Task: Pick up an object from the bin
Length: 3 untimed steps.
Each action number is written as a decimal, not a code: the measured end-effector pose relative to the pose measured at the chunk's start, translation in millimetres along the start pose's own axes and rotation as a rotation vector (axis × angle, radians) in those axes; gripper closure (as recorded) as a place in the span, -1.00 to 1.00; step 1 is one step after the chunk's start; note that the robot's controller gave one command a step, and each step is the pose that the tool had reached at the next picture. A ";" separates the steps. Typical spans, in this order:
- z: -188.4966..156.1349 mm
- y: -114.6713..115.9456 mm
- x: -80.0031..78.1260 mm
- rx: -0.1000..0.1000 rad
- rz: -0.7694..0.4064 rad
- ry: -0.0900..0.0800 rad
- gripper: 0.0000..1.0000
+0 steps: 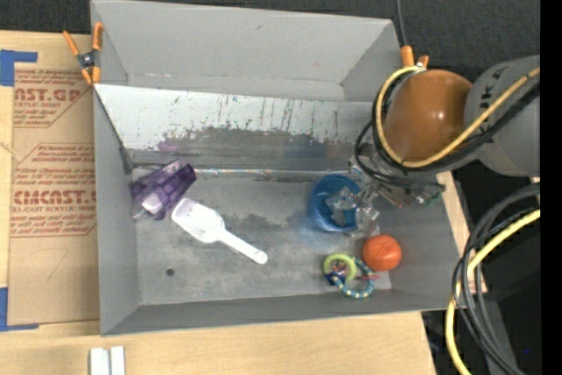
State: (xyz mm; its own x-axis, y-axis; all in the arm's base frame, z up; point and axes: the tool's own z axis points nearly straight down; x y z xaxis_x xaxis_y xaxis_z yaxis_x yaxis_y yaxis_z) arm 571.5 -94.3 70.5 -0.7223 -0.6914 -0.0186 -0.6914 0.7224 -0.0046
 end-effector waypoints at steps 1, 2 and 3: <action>-0.1 0.0 0.0 0.000 0.000 0.000 1.00; 0.0 -2.2 4.8 0.000 0.007 -0.004 1.00; 0.0 -2.2 4.8 0.000 0.007 -0.004 1.00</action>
Offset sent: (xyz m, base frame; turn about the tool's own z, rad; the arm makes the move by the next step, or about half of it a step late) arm -0.0030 -0.0069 -0.0005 0.0056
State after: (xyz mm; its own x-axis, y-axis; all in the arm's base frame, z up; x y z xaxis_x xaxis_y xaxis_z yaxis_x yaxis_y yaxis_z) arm 569.5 -99.2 70.5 -0.7269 -0.6864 -0.0226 -0.6865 0.7271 -0.0043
